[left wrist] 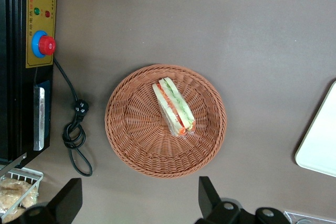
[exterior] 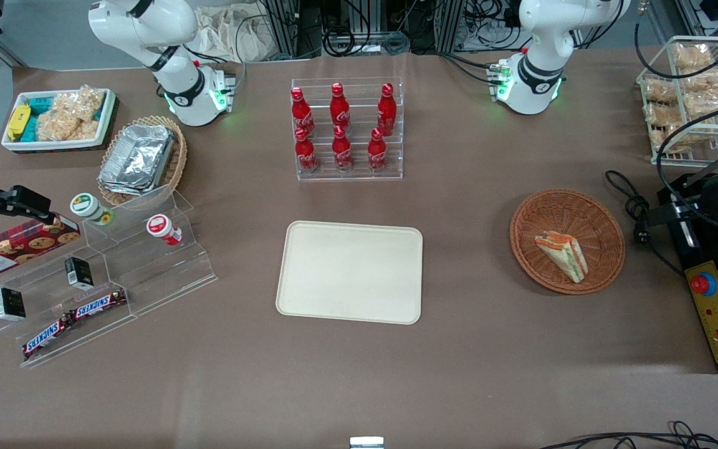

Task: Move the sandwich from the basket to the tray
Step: 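Move the left gripper over the wicker basket toward the sandwich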

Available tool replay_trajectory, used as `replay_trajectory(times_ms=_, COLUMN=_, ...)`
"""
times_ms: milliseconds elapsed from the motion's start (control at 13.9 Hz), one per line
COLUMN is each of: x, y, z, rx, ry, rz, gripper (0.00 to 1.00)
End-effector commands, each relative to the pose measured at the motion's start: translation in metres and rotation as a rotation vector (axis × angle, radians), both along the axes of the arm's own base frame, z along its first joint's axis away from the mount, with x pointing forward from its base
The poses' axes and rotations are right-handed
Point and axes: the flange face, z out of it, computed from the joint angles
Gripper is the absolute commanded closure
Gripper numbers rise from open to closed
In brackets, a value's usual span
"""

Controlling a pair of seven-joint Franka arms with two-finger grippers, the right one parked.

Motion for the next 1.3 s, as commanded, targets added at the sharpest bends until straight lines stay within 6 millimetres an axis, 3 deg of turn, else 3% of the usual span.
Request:
replay_trajectory(times_ms=0, x=0.003, y=-0.003, z=0.001, rx=-0.003, ry=0.012, rz=0.03, gripper=0.01)
replay_trajectory(times_ms=216, x=0.005, y=-0.017, z=-0.003, rx=0.018, ry=0.018, rz=0.121, gripper=0.01)
replay_trajectory(times_ms=649, x=0.005, y=-0.02, z=-0.09, rx=0.079, ry=0.072, rz=0.628, gripper=0.01)
replay_trajectory(times_ms=1009, x=-0.026, y=-0.029, z=-0.153, rx=0.069, ry=0.01, rz=0.737, gripper=0.01)
replay_trajectory(times_ms=1225, x=-0.045, y=-0.053, z=-0.188, rx=0.06, ry=-0.027, rz=0.763, gripper=0.01)
